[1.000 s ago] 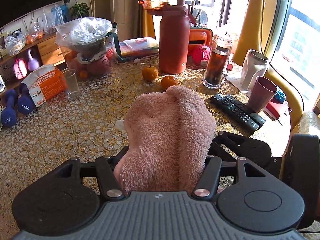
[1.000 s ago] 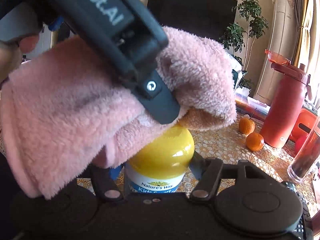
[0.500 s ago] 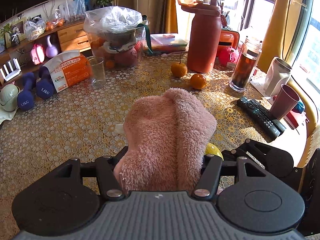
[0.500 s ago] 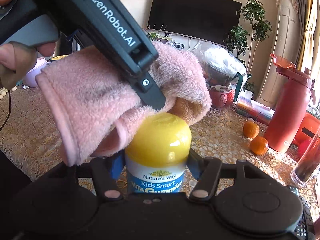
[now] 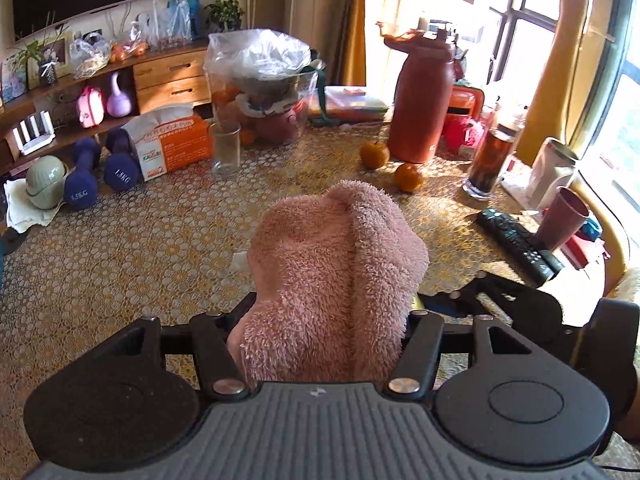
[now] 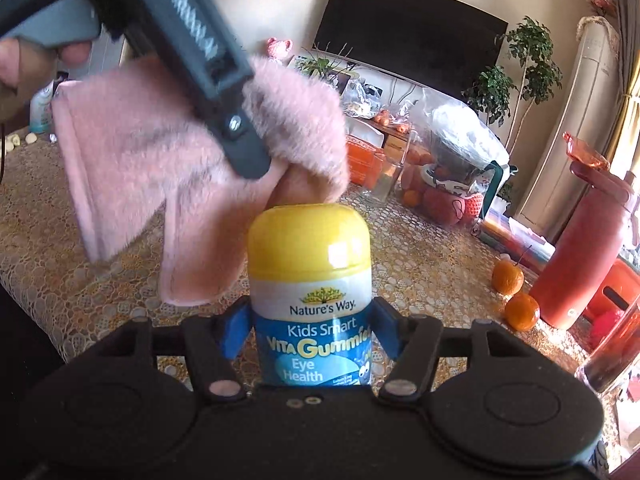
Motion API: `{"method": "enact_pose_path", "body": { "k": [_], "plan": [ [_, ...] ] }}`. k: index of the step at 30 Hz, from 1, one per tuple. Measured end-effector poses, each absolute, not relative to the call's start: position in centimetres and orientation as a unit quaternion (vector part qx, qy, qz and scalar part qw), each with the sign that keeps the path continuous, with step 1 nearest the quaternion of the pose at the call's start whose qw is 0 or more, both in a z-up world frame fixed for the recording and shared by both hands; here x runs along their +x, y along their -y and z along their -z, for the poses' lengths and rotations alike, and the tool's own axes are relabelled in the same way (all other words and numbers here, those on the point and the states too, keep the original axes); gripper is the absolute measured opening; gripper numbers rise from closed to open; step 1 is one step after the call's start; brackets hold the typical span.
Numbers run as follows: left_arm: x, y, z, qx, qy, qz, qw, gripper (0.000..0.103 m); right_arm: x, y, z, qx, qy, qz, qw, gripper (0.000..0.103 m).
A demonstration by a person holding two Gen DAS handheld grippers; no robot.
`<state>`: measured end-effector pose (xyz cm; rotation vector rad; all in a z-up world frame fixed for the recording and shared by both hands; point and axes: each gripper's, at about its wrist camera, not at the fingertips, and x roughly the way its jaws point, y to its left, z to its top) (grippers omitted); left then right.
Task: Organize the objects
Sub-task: 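Rub the towel in the left tool over the bottle's yellow cap and label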
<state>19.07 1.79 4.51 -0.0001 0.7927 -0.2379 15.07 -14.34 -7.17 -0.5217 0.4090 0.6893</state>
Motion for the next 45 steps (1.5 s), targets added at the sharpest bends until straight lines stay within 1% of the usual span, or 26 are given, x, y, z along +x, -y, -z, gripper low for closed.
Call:
{"method": "enact_pose_path", "body": {
  "k": [3,7,10,16,17,20,25,26,28,29,30,33,37,39,40,41,42,45],
  "plan": [
    [18.2,0.2,-4.6,0.028,-0.387,0.144,0.910,0.060,14.3,13.5,7.2,-0.281,-0.190,-0.348,0.874,0.063],
    [19.0,1.7,-2.9,0.055,-0.397,0.126,0.908,0.060,13.5,12.4,7.5,-0.316,-0.180,-0.348,0.864,0.063],
    [20.2,0.7,-1.9,0.042,-0.411,0.104,0.905,0.060,14.0,12.4,7.4,-0.310,-0.196,-0.352,0.861,0.063],
    [21.7,-1.5,1.9,0.034,-0.460,0.069,0.885,0.060,13.5,12.1,8.8,-0.337,-0.200,-0.364,0.845,0.062],
    [21.5,-1.8,2.2,0.027,-0.457,0.070,0.886,0.060,13.5,12.0,9.0,-0.338,-0.201,-0.364,0.844,0.062],
    [21.3,-2.5,1.9,0.012,-0.458,0.065,0.887,0.060,13.8,12.1,9.3,-0.333,-0.204,-0.362,0.847,0.062],
    [19.2,-1.9,-1.2,-0.010,-0.422,0.112,0.900,0.060,13.8,12.5,9.2,-0.331,-0.201,-0.362,0.848,0.062],
    [18.9,-1.4,-1.7,-0.008,-0.417,0.122,0.901,0.060,13.8,12.6,9.2,-0.330,-0.199,-0.361,0.849,0.062],
    [18.5,-0.2,-2.1,0.000,-0.412,0.143,0.900,0.060,13.6,12.9,8.9,-0.327,-0.187,-0.351,0.857,0.069],
    [18.5,0.5,-2.2,0.007,-0.412,0.153,0.898,0.060,13.4,13.4,8.7,-0.320,-0.182,-0.348,0.862,0.077],
    [18.6,1.2,-2.0,0.017,-0.411,0.159,0.898,0.060,13.4,13.9,8.5,-0.311,-0.184,-0.350,0.864,0.080],
    [19.4,2.9,-1.2,0.040,-0.416,0.168,0.893,0.060,13.9,15.2,8.6,-0.279,-0.213,-0.346,0.870,0.080],
    [19.9,4.5,0.6,0.080,-0.422,0.172,0.887,0.060,14.8,16.9,8.8,-0.212,-0.253,-0.335,0.883,0.080],
    [20.1,4.5,0.7,0.079,-0.418,0.171,0.889,0.060,14.8,17.4,9.0,-0.187,-0.265,-0.334,0.885,0.078],
    [20.3,4.3,0.7,0.071,-0.419,0.168,0.889,0.060,14.8,17.8,9.2,-0.174,-0.269,-0.335,0.886,0.076],
    [20.5,4.0,0.7,0.065,-0.421,0.163,0.890,0.060,14.9,17.9,9.3,-0.164,-0.274,-0.338,0.885,0.065],
    [20.7,3.7,0.8,0.059,-0.423,0.157,0.890,0.060,14.8,18.1,9.5,-0.156,-0.279,-0.337,0.886,0.062],
    [20.8,2.6,1.1,0.051,-0.429,0.140,0.891,0.060,14.7,18.4,9.8,-0.130,-0.286,-0.332,0.890,0.061]
  ]
}}
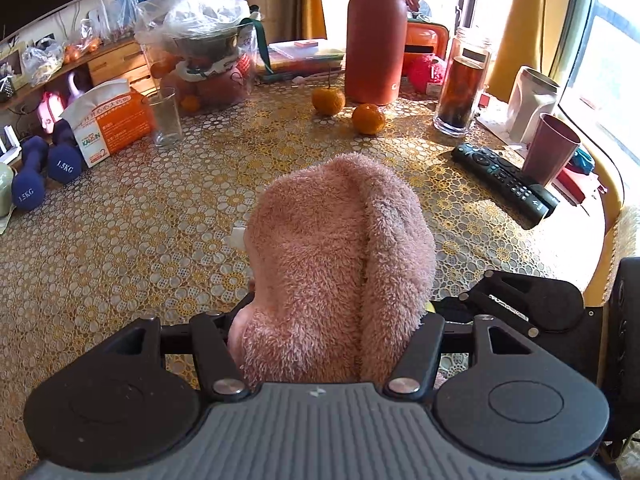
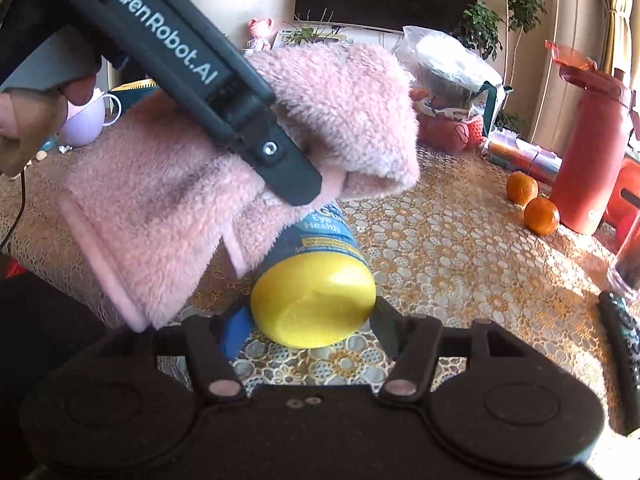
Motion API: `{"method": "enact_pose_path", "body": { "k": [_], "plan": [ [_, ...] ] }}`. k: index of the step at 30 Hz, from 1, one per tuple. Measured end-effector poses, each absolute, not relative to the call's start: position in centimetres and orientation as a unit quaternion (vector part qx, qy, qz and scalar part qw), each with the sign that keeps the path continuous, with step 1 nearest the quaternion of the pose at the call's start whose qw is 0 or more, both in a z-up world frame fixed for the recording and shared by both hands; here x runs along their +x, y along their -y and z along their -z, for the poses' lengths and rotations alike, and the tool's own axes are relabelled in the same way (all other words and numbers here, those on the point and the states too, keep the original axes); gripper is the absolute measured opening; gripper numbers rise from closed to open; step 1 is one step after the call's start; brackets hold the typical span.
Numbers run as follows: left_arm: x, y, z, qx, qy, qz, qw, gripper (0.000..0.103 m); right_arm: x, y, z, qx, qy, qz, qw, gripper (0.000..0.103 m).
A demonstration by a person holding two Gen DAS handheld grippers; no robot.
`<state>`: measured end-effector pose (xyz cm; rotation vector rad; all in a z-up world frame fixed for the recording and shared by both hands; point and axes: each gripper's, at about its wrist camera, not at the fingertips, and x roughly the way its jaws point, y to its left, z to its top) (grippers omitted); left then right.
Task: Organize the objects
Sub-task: 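Rub the towel in the left tool over the bottle's yellow cap and label, then tilt the bottle with the right tool while the left tool wipes its side with the towel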
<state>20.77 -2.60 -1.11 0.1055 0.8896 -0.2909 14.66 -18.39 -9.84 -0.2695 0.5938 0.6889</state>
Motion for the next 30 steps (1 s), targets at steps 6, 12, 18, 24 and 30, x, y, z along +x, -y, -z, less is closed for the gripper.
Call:
{"method": "enact_pose_path", "body": {
  "k": [6,12,18,24,30],
  "plan": [
    [21.1,-0.6,2.5,0.036,-0.454,0.090,0.886,0.060,13.5,18.2,9.7,-0.133,-0.266,-0.321,0.899,0.060],
    [18.7,-1.9,-0.3,0.005,-0.429,0.114,0.896,0.060,12.3,18.0,9.6,-0.165,-0.253,-0.323,0.897,0.060],
    [16.4,2.6,-2.7,0.056,-0.399,0.186,0.896,0.060,10.9,16.8,9.0,-0.241,-0.211,-0.327,0.889,0.060],
    [17.6,4.6,-0.8,0.081,-0.414,0.184,0.888,0.060,10.7,16.2,8.8,-0.267,-0.200,-0.334,0.882,0.060],
    [19.6,1.5,1.0,0.051,-0.446,0.135,0.883,0.060,11.1,16.5,9.4,-0.282,-0.203,-0.335,0.876,0.060]
  ]
}}
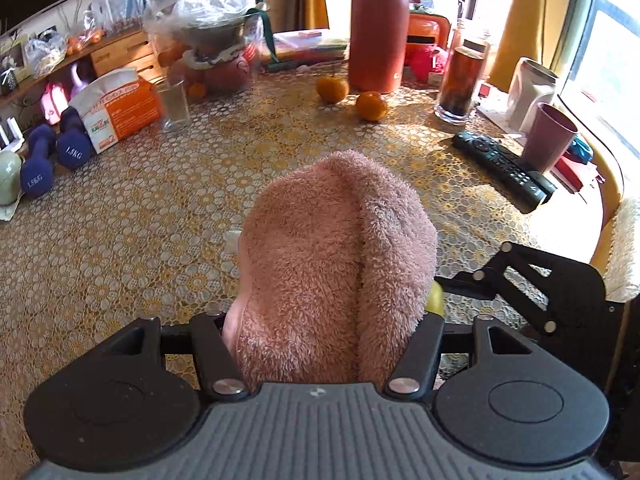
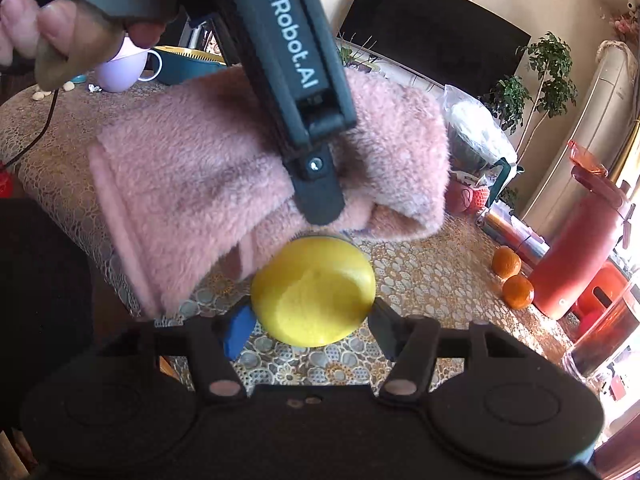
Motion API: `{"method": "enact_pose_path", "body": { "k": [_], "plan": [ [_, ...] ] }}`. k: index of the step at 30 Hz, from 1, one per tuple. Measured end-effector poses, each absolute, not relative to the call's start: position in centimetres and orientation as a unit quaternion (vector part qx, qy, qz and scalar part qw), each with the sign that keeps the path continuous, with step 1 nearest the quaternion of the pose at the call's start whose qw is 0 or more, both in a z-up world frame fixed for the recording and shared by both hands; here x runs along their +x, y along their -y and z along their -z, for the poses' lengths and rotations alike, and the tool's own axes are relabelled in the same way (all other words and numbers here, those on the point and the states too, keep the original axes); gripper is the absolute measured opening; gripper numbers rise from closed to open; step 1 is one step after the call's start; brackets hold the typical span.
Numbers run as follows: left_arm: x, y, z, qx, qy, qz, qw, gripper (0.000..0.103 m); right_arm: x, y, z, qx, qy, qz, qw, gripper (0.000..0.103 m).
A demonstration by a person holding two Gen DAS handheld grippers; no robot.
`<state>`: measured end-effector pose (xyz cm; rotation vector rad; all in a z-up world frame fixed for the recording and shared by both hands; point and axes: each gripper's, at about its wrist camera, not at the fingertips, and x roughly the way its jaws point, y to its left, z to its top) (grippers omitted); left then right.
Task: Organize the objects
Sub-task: 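Tilt the bottle with the right tool while the left tool wipes its side with the towel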
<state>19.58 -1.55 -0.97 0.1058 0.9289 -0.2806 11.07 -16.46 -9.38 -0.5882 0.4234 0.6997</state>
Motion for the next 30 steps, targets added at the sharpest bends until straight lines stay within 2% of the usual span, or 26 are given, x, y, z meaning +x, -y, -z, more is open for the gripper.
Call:
{"method": "enact_pose_path", "body": {
  "k": [8,11,13,14,22,24,28,30],
  "plan": [
    [20.5,-2.0,3.3,0.001,-0.485,0.097,0.869,0.060,11.8,17.4,9.8,-0.259,-0.234,-0.337,0.875,0.060],
    [20.3,-2.6,4.2,-0.006,-0.496,0.090,0.864,0.060,11.9,17.9,9.7,-0.230,-0.246,-0.343,0.877,0.063],
    [19.9,-2.8,4.2,-0.008,-0.495,0.089,0.865,0.060,11.8,18.5,9.4,-0.203,-0.255,-0.350,0.878,0.070],
    [19.6,-2.8,4.0,-0.009,-0.491,0.090,0.867,0.060,11.7,18.9,9.2,-0.187,-0.260,-0.353,0.879,0.074],
    [18.4,-0.3,-1.6,0.040,-0.424,0.134,0.895,0.060,14.0,21.3,8.5,-0.048,-0.317,-0.353,0.879,0.075],
    [18.5,1.2,-2.5,0.064,-0.412,0.150,0.896,0.060,14.5,21.3,8.4,-0.029,-0.331,-0.358,0.873,0.079],
    [19.1,4.1,-2.9,0.097,-0.406,0.176,0.891,0.060,15.1,20.7,8.6,-0.020,-0.343,-0.352,0.871,0.076],
    [19.6,5.0,-2.6,0.105,-0.410,0.184,0.887,0.060,15.1,20.5,8.6,-0.022,-0.341,-0.354,0.871,0.068]
  ]
}}
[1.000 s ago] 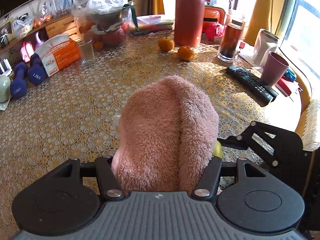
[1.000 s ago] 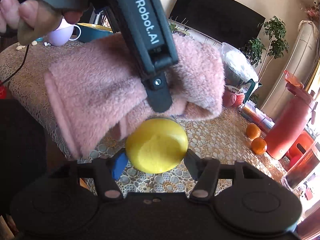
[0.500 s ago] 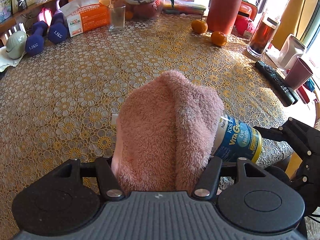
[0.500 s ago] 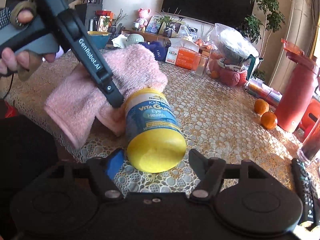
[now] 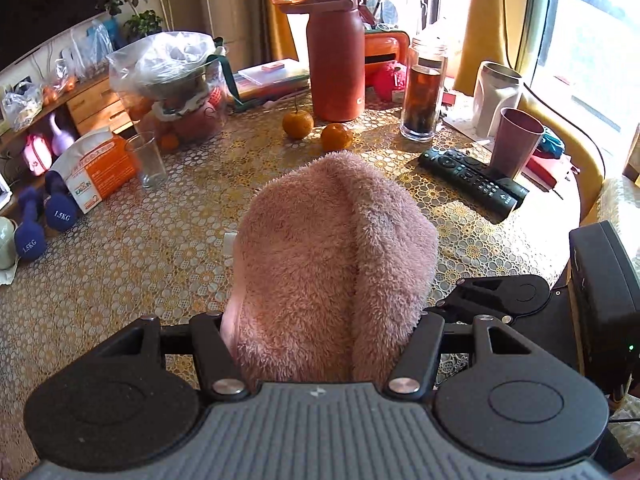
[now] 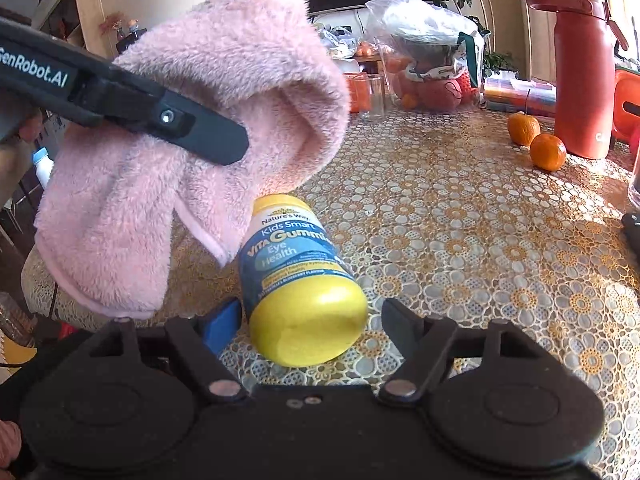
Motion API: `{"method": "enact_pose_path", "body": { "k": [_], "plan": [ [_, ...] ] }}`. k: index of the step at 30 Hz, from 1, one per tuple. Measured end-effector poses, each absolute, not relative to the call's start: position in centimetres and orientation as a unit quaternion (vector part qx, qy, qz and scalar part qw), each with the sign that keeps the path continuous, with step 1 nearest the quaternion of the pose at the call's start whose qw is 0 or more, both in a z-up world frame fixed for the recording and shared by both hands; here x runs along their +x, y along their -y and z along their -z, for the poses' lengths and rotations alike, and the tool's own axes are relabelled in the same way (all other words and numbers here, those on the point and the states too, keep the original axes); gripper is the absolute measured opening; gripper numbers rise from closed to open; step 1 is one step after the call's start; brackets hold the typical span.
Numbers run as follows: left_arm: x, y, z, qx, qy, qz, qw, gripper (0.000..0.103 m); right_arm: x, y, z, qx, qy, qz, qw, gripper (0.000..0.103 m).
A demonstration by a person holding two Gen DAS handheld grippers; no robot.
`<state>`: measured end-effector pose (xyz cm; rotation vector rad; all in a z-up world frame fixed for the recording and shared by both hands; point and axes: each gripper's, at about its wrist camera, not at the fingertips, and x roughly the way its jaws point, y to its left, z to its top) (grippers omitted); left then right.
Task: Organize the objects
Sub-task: 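Tilt the bottle with the right tool while the left tool wipes its side with the towel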
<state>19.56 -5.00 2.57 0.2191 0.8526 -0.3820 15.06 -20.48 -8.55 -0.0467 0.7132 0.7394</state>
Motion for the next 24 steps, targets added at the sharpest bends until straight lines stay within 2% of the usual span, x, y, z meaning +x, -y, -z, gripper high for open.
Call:
{"method": "enact_pose_path", "body": {
  "k": [4,10,19,24],
  "plan": [
    [20.3,6.3,-1.7,0.114,-0.426,0.202,0.874,0.060,13.6,19.4,8.3,-0.086,-0.311,-0.355,0.878,0.066],
    [19.5,7.2,0.1,0.157,-0.434,0.212,0.862,0.061,9.5,16.6,9.2,-0.289,-0.207,-0.350,0.867,0.065],
    [19.6,4.0,0.7,0.150,-0.432,0.163,0.874,0.061,9.1,16.9,9.2,-0.306,-0.194,-0.350,0.864,0.065],
    [20.7,0.4,1.0,0.092,-0.456,0.127,0.876,0.061,9.3,17.1,9.3,-0.299,-0.200,-0.354,0.863,0.065]
  ]
}}
